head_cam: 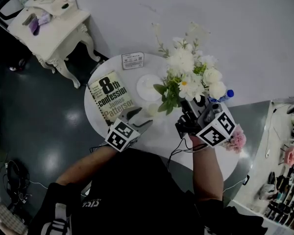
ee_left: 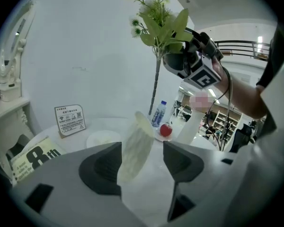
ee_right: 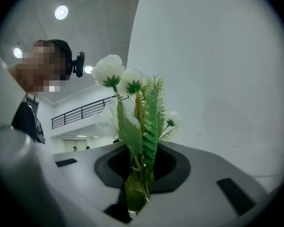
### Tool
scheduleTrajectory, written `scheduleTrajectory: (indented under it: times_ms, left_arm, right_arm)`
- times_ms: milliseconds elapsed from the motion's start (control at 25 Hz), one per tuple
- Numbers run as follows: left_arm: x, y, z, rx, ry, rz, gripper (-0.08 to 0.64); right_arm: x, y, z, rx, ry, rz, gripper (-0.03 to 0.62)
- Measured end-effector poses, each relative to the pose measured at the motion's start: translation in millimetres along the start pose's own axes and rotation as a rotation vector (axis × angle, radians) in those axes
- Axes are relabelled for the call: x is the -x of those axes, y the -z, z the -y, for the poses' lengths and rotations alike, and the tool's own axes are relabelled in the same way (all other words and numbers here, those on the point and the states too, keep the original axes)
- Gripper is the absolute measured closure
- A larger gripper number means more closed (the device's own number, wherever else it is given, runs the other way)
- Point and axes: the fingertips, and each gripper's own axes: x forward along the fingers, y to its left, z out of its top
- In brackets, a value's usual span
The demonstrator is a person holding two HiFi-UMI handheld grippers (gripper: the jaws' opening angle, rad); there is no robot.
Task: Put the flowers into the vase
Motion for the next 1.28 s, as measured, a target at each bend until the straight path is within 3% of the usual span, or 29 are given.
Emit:
scheduleTrajectory:
  times_ms: [440, 1280]
  left_arm:
    - [-9.5, 4.8, -3.3, -0.013, -0.015, -0.028, 0.241]
    - [-20.3, 5.2, -9.7, -0.030, -0.043, -0.024, 0.227]
  right_arm:
    - [-3.4, 8.4, -9.2, -0.008, -0.058, 0.013, 0.511]
    - [0.1, 29.2, -16.4, 0.009, -0.089, -0.009, 0.515]
